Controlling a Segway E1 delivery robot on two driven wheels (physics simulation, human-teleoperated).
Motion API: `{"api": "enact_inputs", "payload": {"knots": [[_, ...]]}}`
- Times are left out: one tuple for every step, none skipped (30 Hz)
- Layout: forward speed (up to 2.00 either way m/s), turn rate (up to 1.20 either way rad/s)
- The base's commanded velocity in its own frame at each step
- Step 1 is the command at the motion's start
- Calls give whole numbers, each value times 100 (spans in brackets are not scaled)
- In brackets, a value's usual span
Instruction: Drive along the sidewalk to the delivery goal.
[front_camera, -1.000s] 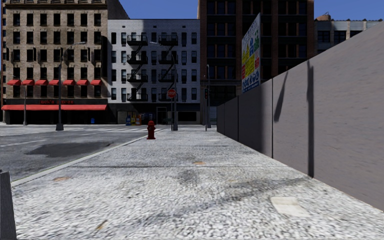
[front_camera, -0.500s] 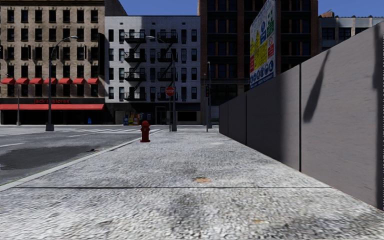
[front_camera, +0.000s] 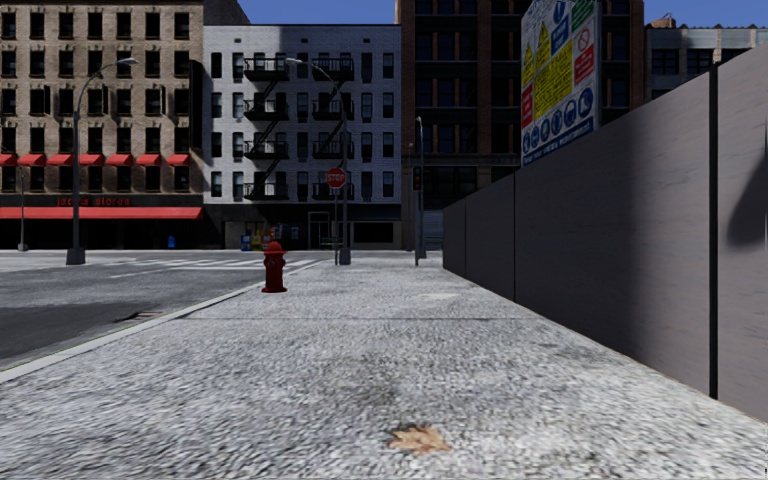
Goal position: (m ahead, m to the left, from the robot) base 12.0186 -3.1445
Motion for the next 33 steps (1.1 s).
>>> {"api": "enact_inputs", "payload": {"knots": [[200,0],[200,0],[200,0],[200,0],[200,0],[200,0],[200,0],[200,0],[200,0],[200,0],[200,0],[200,0],[200,0],[200,0],[200,0],[200,0],[200,0],[200,0],[200,0],[200,0],[200,0],[200,0],[200,0],[200,0],[200,0],[200,0],[200,0],[200,0],[200,0],[200,0],[200,0],[200,0],[200,0]]}}
